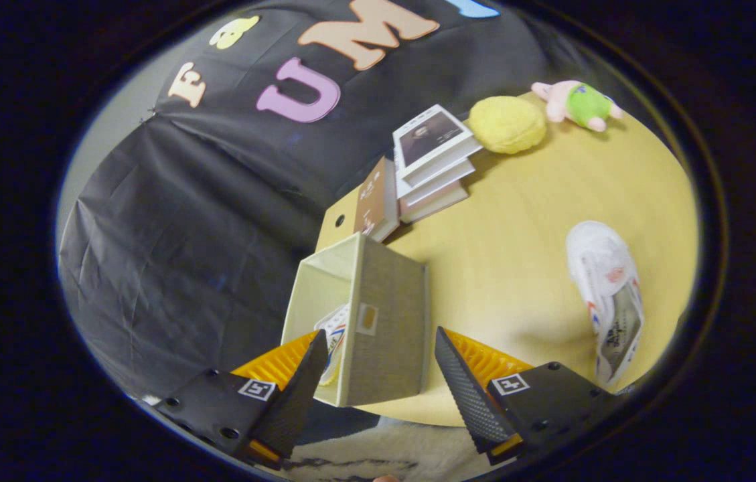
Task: Open the storage box then place both shoes into the box .Put the left shoe in first, then the right shoe, with the right side of both shoes facing outward in a uniform manner.
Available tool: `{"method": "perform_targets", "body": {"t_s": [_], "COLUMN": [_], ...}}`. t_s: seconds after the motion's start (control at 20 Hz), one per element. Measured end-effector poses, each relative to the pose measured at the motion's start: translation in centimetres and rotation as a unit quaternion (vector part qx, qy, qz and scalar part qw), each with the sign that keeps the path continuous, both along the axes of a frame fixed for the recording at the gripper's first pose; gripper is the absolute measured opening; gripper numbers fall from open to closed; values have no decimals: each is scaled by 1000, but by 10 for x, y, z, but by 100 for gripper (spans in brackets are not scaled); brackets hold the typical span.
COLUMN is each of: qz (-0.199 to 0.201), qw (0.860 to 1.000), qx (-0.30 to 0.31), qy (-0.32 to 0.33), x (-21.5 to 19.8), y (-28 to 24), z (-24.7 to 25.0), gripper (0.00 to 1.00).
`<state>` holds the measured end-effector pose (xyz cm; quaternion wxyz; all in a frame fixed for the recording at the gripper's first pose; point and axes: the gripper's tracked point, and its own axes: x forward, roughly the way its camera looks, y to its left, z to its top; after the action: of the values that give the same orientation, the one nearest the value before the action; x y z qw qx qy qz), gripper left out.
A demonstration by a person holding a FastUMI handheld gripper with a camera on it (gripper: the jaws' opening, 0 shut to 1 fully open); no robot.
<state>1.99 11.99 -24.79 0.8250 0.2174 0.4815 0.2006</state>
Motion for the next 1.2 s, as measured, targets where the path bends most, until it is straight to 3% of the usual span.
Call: {"method": "perform_targets", "body": {"t_s": [0.35,0.75,0.9,1.2], "qz": [-66,-46,-44,-41], "qw": [992,968,958,945], "qx": [-105,-247,-284,-322], "qy": [-8,-12,-23,-43], "x": [22,18,27,43], "y": [-143,-220,-236,-238], "z": [-32,-96,-109,-129], "gripper": [100,99,92,56]}}
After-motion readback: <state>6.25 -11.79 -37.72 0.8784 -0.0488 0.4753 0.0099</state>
